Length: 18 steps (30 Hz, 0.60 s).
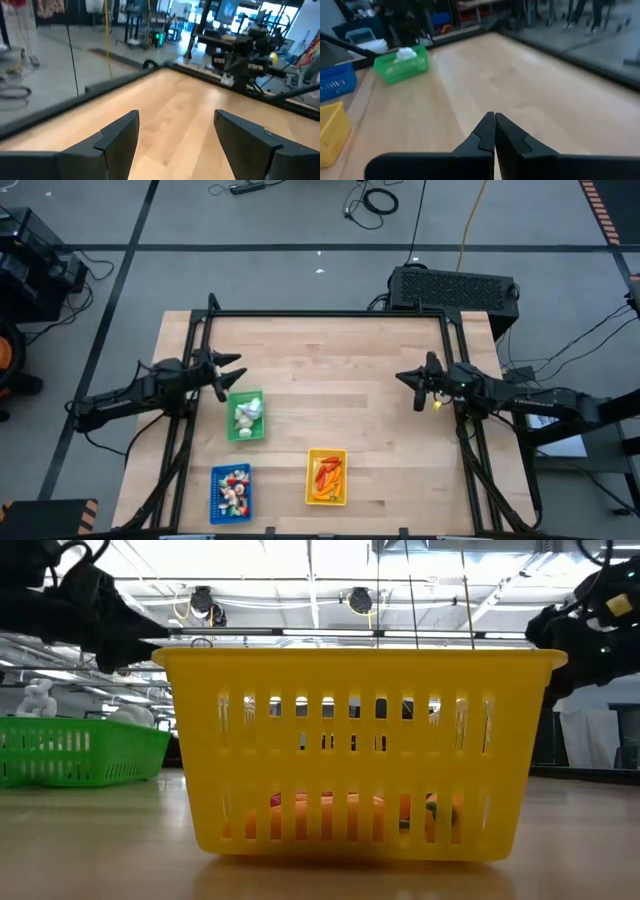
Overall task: Sort produce into baskets
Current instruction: Return to Home Position
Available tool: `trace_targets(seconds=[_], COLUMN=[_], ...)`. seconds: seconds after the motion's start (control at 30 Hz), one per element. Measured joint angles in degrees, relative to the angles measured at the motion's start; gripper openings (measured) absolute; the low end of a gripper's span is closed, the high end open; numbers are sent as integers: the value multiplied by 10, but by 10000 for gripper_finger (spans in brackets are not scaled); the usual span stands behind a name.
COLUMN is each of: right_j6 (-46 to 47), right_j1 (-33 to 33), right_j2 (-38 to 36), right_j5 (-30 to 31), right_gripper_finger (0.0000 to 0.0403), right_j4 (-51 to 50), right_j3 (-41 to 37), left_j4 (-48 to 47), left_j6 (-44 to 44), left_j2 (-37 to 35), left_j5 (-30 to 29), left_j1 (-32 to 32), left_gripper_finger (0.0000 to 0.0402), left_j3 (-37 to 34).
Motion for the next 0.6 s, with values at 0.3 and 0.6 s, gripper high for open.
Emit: trace_targets(seconds=[0.3,0.6], right_j6=[-110,-144], right_j1=[25,30], right_j2=[-70,-72], right_j5=[1,-12], right_gripper_finger=[0,0], right_j4=[-1,-3], right_j3=[0,0], left_j4=[-6,1], left_j6=[-16,-4], left_j2=[0,0], left_j5=[1,31], left_j1=[2,2], left_gripper_finger=[264,264], left_j3=[0,0])
